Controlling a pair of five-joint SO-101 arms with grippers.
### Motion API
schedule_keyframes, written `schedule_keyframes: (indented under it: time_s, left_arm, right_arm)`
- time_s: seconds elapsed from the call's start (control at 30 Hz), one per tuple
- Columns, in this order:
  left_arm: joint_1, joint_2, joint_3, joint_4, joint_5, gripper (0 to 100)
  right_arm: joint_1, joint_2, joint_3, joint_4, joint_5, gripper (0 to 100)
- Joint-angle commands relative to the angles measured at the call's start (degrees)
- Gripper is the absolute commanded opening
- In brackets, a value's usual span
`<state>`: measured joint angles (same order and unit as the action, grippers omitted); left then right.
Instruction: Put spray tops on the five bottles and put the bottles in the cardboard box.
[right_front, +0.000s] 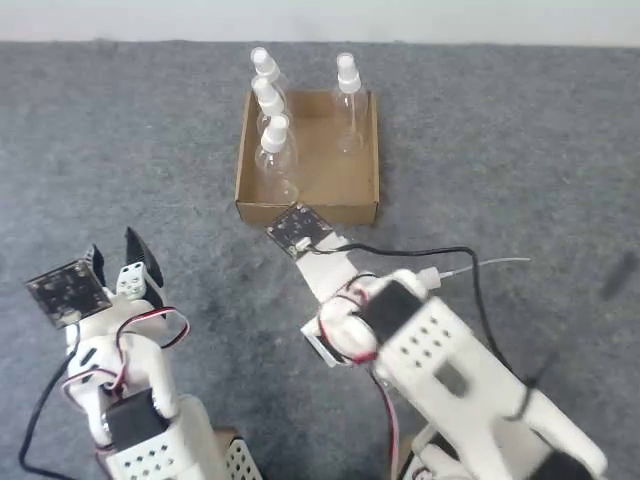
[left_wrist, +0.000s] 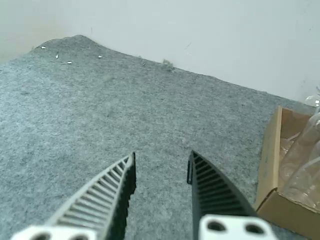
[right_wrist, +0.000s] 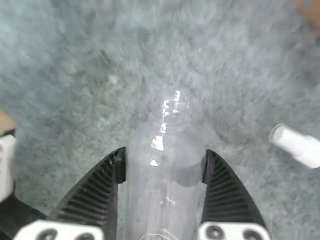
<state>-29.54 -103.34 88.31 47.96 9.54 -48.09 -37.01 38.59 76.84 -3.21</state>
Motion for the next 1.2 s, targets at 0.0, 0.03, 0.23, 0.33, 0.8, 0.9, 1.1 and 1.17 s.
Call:
schedule_keyframes:
  time_s: [0.0, 0.03, 0.23, 0.33, 0.8, 0.9, 1.1, 1.17]
  left_arm:
    - [-0.3, -0.4, -0.7, 0.0, -0.4, 16]
    - [-0.3, -0.4, -0.7, 0.0, -0.4, 16]
    - [-0.2, -0.4, -0.7, 0.0, -0.4, 16]
    - [0.0, -0.4, -0.7, 0.0, -0.4, 16]
    - [0.1, -0.4, -0.7, 0.0, -0.4, 16]
    - [0.1, -0.4, -0.7, 0.0, -0.4, 16]
    - [0.2, -0.4, -0.7, 0.0, -0.4, 16]
    - [0.2, -0.4, -0.7, 0.0, -0.4, 16]
  right_arm:
    - [0.7, -8.1, 0.2, -0.4, -0.5, 8.3]
    - [0.7, -10.0, 1.1, -1.1, -0.5, 8.3]
    - [0.7, -20.4, 7.4, -6.0, -0.5, 8.3]
    - [0.8, -26.2, 12.7, -10.3, -0.5, 8.3]
    - [2.9, -43.8, 22.6, -17.0, -0.2, 8.3]
    - [4.8, -45.5, 24.9, -19.2, -0.2, 8.3]
    - [5.0, -50.2, 27.7, -20.7, -0.2, 8.3]
    - [5.0, -51.9, 28.0, -20.4, -0.2, 8.3]
